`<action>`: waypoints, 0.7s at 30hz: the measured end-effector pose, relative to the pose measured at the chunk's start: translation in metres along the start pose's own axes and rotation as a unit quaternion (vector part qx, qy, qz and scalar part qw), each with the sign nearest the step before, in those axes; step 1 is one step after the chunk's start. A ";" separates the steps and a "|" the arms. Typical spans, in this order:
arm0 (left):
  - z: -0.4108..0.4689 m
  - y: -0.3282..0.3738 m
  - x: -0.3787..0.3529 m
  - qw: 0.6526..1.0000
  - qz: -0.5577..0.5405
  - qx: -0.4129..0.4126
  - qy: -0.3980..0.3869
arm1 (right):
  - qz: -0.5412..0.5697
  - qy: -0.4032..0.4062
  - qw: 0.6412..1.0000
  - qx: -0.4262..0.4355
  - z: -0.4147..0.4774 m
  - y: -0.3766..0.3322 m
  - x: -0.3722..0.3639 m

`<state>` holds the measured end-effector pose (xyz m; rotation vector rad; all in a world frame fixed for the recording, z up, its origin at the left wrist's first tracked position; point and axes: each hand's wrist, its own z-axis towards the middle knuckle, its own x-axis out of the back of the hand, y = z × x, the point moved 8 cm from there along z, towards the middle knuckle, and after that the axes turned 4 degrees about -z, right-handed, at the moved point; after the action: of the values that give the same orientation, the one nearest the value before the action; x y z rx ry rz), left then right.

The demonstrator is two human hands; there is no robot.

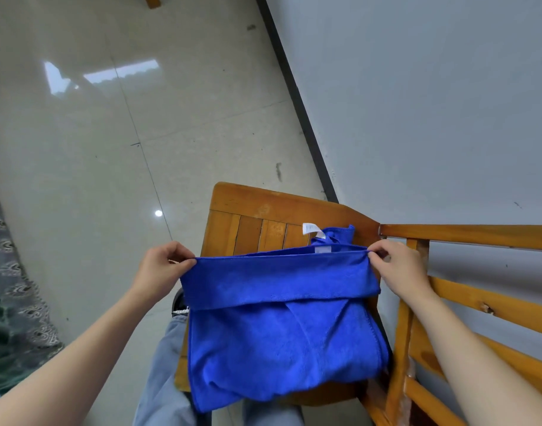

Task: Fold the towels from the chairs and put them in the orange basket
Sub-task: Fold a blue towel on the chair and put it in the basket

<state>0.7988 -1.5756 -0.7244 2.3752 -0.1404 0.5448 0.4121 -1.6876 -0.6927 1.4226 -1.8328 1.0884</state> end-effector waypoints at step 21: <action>-0.162 0.245 0.180 0.821 0.280 -0.494 0.066 | -0.110 0.157 0.962 0.197 -0.136 -0.148 0.252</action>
<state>0.8465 -1.6479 -0.3909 1.2398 -0.8563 0.6774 0.4807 -1.7109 -0.3780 1.5220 -1.2486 1.5180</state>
